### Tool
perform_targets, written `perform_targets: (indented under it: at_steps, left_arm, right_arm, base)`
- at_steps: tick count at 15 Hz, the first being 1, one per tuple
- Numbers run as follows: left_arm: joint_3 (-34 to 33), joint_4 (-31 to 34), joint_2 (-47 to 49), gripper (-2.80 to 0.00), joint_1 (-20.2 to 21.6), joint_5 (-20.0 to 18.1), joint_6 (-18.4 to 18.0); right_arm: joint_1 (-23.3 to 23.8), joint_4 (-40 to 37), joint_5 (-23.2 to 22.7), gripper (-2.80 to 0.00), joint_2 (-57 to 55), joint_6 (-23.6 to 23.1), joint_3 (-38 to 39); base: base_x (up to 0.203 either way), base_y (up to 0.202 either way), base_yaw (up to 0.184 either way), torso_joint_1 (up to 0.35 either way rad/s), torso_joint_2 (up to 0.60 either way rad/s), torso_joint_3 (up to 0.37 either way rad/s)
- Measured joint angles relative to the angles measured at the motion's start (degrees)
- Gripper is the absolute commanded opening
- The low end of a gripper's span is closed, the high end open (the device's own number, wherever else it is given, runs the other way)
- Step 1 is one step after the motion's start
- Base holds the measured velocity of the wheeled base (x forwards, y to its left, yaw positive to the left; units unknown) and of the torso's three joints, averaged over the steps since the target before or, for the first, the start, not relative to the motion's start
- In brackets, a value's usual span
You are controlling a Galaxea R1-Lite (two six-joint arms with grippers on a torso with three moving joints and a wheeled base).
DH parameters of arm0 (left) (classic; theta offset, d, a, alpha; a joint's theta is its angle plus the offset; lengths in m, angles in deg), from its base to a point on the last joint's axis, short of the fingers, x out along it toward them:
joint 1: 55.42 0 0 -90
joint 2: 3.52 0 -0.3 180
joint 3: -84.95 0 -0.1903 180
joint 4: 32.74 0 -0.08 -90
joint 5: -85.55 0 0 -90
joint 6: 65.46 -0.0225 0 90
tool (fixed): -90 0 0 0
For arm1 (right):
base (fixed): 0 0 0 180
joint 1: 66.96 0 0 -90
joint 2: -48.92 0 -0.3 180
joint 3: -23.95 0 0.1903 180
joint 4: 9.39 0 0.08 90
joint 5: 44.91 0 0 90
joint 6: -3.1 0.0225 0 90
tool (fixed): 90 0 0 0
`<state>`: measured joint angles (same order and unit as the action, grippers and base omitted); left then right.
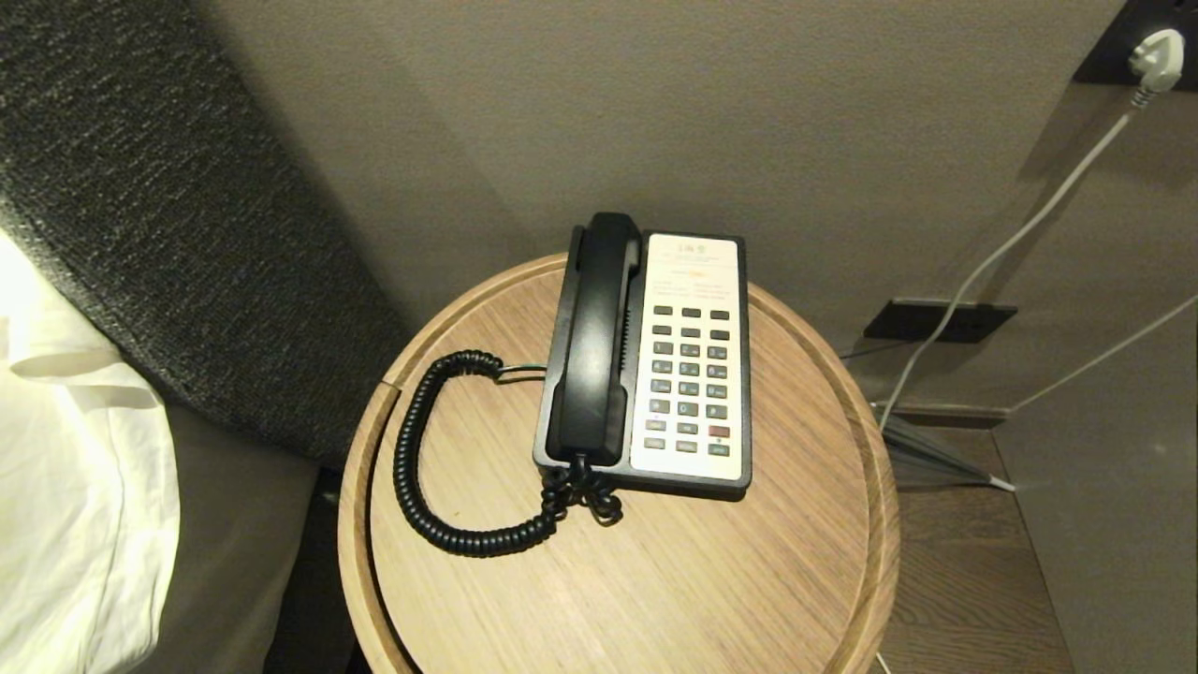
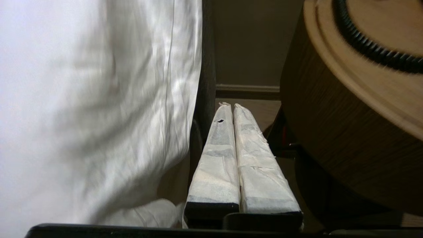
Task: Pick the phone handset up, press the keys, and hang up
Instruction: Pick up the desk phone handset
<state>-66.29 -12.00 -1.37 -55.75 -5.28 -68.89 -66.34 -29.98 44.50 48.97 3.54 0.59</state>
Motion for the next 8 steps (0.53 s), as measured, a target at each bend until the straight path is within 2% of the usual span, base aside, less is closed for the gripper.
perform_targets:
  at_steps: [3, 6, 8]
  left_arm:
    - [19.5, 8.8, 12.2, -2.80, 0.1, -1.3, -0.9]
    - [42.8, 16.3, 34.4, -2.80, -0.8, -5.2, -1.5]
    - [56.5, 19.2, 49.1, -2.80, -3.3, -7.0, -1.6]
  right_arm:
    - [0.0, 0.0, 0.0, -2.80, 0.0, 0.0, 0.0]
    - [0.0, 0.0, 0.0, -2.80, 0.0, 0.0, 0.0]
    - [0.0, 0.0, 0.0, -2.80, 0.0, 0.0, 0.0]
  base:
    - [0.000, 0.000, 0.000, 0.000, 0.00, 0.000]
    - [0.000, 0.000, 0.000, 0.000, 0.00, 0.000]
    - [0.000, 0.000, 0.000, 0.000, 0.00, 0.000]
